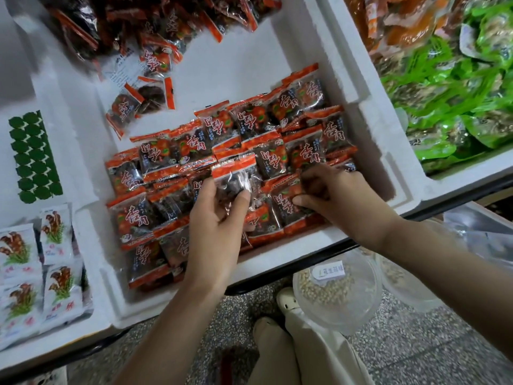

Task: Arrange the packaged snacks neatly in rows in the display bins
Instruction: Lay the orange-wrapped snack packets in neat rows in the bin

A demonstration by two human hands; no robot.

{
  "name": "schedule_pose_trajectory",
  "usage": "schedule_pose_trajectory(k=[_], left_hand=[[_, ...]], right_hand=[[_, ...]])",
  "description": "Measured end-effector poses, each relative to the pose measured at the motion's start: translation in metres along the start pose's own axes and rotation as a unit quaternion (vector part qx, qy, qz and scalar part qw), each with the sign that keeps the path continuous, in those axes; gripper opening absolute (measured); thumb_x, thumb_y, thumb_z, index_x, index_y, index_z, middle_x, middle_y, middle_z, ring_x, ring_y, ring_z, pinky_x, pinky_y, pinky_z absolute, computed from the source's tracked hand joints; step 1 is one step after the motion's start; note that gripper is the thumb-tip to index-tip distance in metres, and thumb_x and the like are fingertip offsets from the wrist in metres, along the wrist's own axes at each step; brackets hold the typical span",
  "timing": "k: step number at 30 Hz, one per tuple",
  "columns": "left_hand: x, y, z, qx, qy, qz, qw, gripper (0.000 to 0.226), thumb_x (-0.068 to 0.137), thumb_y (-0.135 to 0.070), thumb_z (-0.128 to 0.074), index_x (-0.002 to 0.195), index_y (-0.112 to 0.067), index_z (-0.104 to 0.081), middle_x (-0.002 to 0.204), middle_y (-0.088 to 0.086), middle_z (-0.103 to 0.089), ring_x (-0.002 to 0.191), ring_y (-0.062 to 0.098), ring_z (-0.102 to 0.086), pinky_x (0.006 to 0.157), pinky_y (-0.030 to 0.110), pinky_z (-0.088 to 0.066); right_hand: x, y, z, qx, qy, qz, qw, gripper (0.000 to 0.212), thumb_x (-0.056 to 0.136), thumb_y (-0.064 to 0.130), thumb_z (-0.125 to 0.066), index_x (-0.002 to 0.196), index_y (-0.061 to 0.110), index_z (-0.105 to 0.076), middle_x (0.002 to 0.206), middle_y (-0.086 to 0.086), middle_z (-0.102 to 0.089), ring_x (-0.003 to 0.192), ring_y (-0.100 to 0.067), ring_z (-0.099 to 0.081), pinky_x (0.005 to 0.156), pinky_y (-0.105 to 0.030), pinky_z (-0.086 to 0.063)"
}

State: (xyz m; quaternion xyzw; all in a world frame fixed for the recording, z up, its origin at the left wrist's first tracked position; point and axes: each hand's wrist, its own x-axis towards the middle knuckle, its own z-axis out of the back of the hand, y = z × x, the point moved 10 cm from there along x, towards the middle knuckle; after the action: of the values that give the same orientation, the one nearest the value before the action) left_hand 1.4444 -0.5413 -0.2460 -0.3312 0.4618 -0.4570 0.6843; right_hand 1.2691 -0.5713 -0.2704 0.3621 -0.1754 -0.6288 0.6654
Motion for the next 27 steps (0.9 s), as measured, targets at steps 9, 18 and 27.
schedule_pose_trajectory(k=[9,18,27], left_hand=[[-0.001,-0.014,-0.013,0.013,0.058,-0.086,0.995,0.023,0.090,-0.015,-0.058,0.098,-0.036,-0.052,0.101,-0.014,-0.067,0.096,0.000,-0.063,0.085,0.024,-0.050],[-0.025,-0.043,-0.044,0.122,0.154,-0.244,0.950,0.027,0.086,-0.022,-0.055,0.113,-0.017,-0.059,0.123,-0.008,-0.051,0.125,-0.001,-0.041,0.102,0.008,-0.026],[-0.004,-0.031,-0.063,0.057,0.153,-0.110,0.980,0.052,0.083,-0.014,-0.069,0.109,-0.050,-0.041,0.104,-0.019,-0.059,0.099,-0.004,-0.058,0.088,0.014,-0.046]], right_hand=[[-0.011,0.006,0.018,0.189,-0.049,-0.042,0.980,0.032,0.093,0.041,-0.045,0.091,0.012,-0.058,0.069,0.004,-0.066,0.059,-0.001,-0.059,0.057,-0.014,-0.046],[-0.018,-0.004,-0.010,0.408,0.116,-0.152,0.893,0.023,0.083,0.012,-0.062,0.106,0.017,-0.062,0.086,0.005,-0.071,0.070,-0.016,-0.063,0.067,-0.027,-0.054],[-0.025,-0.009,0.014,0.227,0.076,-0.048,0.970,0.031,0.070,0.039,-0.069,0.094,0.019,-0.064,0.085,-0.002,-0.070,0.078,-0.020,-0.067,0.077,-0.042,-0.055]])
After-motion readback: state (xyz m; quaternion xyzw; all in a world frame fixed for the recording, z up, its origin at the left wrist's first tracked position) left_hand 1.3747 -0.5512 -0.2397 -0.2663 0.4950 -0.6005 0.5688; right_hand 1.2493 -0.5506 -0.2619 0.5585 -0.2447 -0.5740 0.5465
